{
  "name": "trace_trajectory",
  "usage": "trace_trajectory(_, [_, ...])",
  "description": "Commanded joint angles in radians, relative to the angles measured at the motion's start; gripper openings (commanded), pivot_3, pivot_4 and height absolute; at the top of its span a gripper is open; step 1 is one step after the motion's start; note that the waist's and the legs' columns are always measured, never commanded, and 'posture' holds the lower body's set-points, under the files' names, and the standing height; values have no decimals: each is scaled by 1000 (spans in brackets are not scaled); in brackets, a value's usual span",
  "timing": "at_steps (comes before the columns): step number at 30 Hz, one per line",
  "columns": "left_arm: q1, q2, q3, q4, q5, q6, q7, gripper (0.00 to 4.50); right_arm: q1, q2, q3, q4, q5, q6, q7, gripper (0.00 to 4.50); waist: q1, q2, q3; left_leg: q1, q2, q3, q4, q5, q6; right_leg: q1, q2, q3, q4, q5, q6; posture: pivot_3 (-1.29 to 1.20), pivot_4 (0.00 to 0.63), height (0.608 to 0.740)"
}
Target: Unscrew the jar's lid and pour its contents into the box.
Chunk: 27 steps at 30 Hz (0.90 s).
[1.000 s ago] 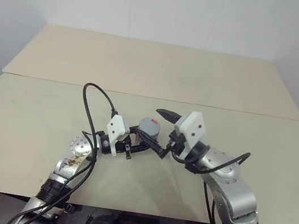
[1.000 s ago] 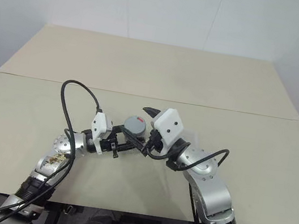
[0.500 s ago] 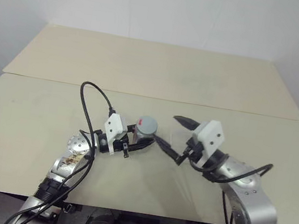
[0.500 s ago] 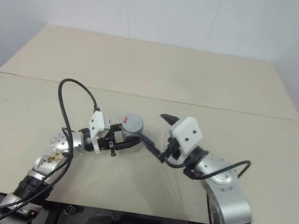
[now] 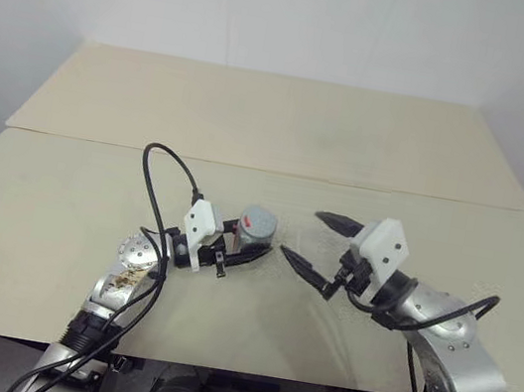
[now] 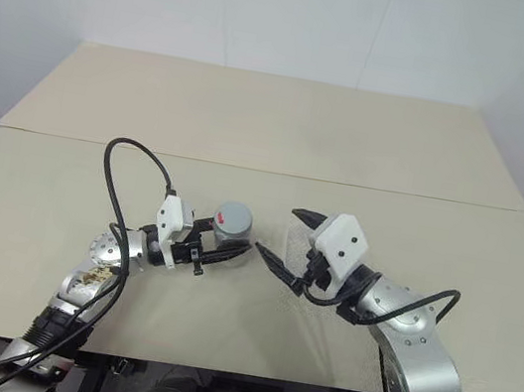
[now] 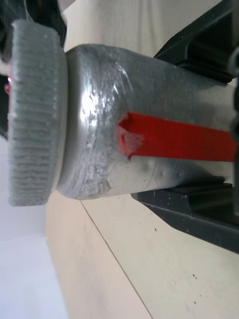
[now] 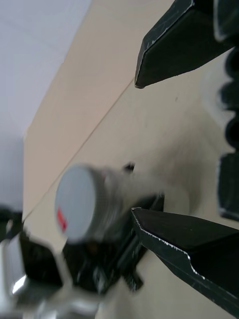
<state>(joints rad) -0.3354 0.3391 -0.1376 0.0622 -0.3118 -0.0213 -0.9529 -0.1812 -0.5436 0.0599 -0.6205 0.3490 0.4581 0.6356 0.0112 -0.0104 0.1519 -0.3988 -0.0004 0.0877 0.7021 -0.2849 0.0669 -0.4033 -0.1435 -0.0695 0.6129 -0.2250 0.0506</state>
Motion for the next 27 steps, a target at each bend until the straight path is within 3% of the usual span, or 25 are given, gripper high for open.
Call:
trace_trajectory(1, [-2,-6,7,-21,0,-22,5,1958,-24,7,2,-69,62,33,8,4470,0,0,0,0,0,0,0,0,0,0,0,0,0,0,0,0,150,740])
trace_trajectory(13, [4,-15,-2,-32,5,-22,15,1958,-121,130,115,-44,40,97,-99,4470,-1,0,0,0,0,0,0,0,0,0,0,0,0,0,0,0,150,740])
trace_trajectory(27, [0,-23,-5,-21,7,-31,11,1958,-162,177,143,37,15,97,-119,4470,-2,0,0,0,0,0,0,0,0,0,0,0,1,0,0,0,150,740])
